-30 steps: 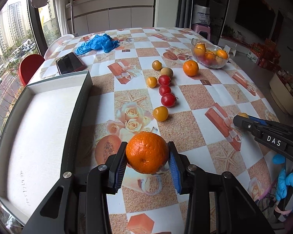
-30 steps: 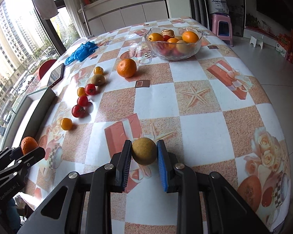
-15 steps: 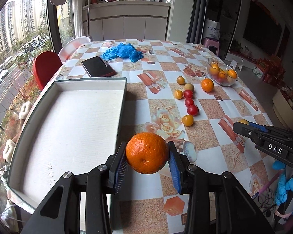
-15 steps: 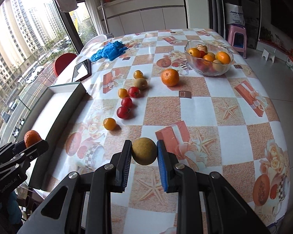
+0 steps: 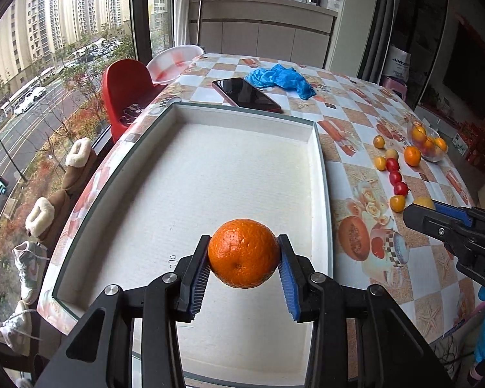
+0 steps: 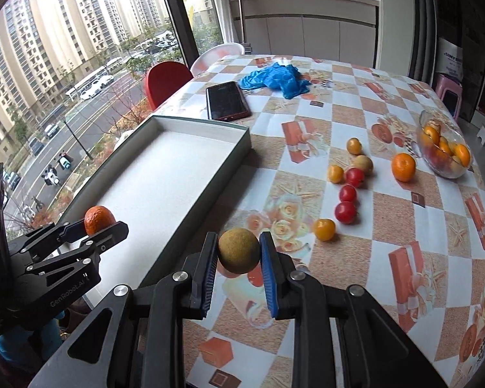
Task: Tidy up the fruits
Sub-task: 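Carry the orange and kiwi into the white tray and open both tools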
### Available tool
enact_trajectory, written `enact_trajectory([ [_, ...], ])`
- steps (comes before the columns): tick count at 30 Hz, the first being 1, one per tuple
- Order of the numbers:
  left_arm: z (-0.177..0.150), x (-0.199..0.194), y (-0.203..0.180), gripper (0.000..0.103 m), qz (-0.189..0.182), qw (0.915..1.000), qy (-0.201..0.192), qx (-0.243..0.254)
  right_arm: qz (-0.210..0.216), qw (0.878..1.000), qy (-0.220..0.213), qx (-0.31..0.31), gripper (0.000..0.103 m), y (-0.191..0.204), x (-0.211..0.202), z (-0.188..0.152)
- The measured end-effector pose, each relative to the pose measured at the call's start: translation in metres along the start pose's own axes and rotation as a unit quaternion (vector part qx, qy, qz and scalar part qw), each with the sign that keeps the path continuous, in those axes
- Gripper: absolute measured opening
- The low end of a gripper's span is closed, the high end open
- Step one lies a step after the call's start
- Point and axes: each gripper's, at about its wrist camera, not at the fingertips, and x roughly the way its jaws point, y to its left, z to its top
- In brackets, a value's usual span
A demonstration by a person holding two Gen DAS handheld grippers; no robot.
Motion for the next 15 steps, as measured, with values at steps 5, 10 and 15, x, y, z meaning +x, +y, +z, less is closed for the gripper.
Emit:
enact_trajectory([
  [5, -0.003, 0.006, 0.019, 0.041, 0.013, 0.9999, 0.003, -0.008, 0.016, 0.999, 0.013, -0.024, 0.028, 0.032, 0.014, 0.006],
  [10, -0.005, 0.020, 0.040, 0.041, 0.024, 0.9994, 0.016, -0.020, 0.035, 0.998, 0.029, -0.048, 0.028, 0.061, 0.031, 0.009],
  [15, -0.009, 0.030, 0.059, 0.041, 0.032, 0.9982, 0.031, -0.039, 0.044, 0.995, 0.058, -0.073, 0.029, 0.084, 0.050, 0.004],
])
